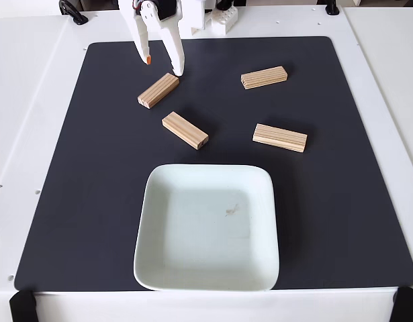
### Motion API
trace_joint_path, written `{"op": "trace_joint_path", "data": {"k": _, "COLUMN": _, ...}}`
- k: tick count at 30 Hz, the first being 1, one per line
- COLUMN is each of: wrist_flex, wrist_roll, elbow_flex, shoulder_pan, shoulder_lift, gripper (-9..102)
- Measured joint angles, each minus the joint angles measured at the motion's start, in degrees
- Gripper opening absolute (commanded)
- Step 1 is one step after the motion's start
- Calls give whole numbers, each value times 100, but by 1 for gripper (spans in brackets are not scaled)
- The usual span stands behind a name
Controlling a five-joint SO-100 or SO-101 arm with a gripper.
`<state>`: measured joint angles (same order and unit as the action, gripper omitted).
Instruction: Pick up the wooden block and place them on the plate.
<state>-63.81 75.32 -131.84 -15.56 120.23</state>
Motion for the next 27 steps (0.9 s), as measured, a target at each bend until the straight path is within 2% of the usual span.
{"op": "trace_joint_path", "data": {"k": 6, "wrist_flex": 853, "wrist_roll": 9, "elbow_flex": -237, "shoulder_pan": -141, "shoulder_lift": -519, "gripper": 32}}
{"op": "trace_joint_path", "data": {"k": 22, "wrist_flex": 1327, "wrist_roll": -9, "elbow_flex": -246, "shoulder_pan": 53, "shoulder_lift": -1397, "gripper": 32}}
{"op": "trace_joint_path", "data": {"k": 27, "wrist_flex": 1327, "wrist_roll": -475, "elbow_flex": -246, "shoulder_pan": 343, "shoulder_lift": -1415, "gripper": 32}}
